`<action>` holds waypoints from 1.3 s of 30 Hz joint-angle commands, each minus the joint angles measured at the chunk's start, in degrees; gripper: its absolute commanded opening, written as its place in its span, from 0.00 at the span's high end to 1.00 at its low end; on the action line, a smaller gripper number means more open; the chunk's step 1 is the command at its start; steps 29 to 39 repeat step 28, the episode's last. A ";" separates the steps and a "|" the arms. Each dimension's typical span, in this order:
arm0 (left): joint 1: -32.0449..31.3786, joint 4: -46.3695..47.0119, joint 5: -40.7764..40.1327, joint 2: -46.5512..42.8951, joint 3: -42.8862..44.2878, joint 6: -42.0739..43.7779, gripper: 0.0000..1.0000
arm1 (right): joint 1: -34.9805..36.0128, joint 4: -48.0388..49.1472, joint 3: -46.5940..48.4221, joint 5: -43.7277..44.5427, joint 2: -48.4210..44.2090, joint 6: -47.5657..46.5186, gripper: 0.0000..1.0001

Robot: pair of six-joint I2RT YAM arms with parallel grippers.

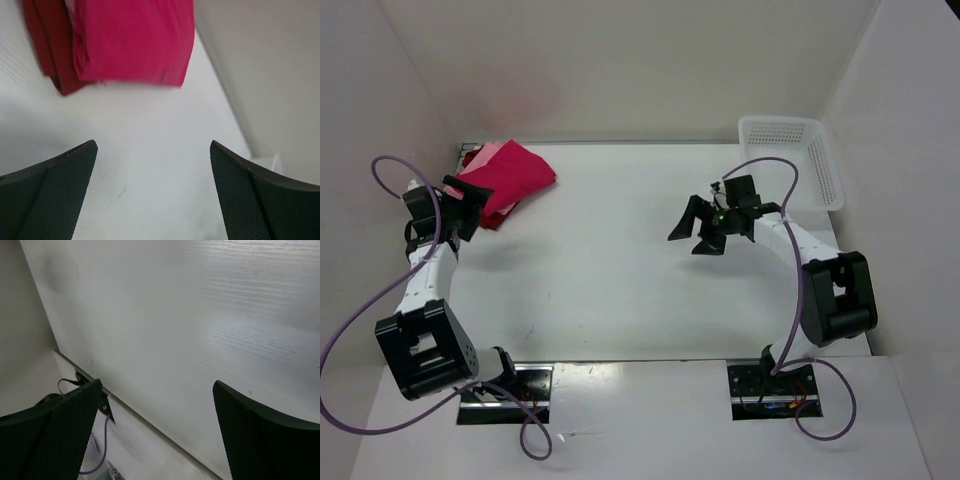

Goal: Fold and stack the t-shirts
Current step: Put the neatly folded tshirt into the corner of the board with the left arm

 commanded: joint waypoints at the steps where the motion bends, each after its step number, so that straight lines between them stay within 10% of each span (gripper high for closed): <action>1: -4.17 -6.45 7.11 -1.04 -1.52 7.05 0.00 | 3.15 0.79 -0.56 4.12 -2.11 -0.98 0.01; 27: -25.36 -12.88 20.21 -17.04 -16.30 9.53 0.00 | 10.54 2.20 -5.92 6.51 -5.89 2.62 0.00; 39: -25.37 -13.67 18.82 -17.04 -15.68 10.48 0.00 | 10.54 2.19 -5.92 6.51 -5.89 2.62 0.00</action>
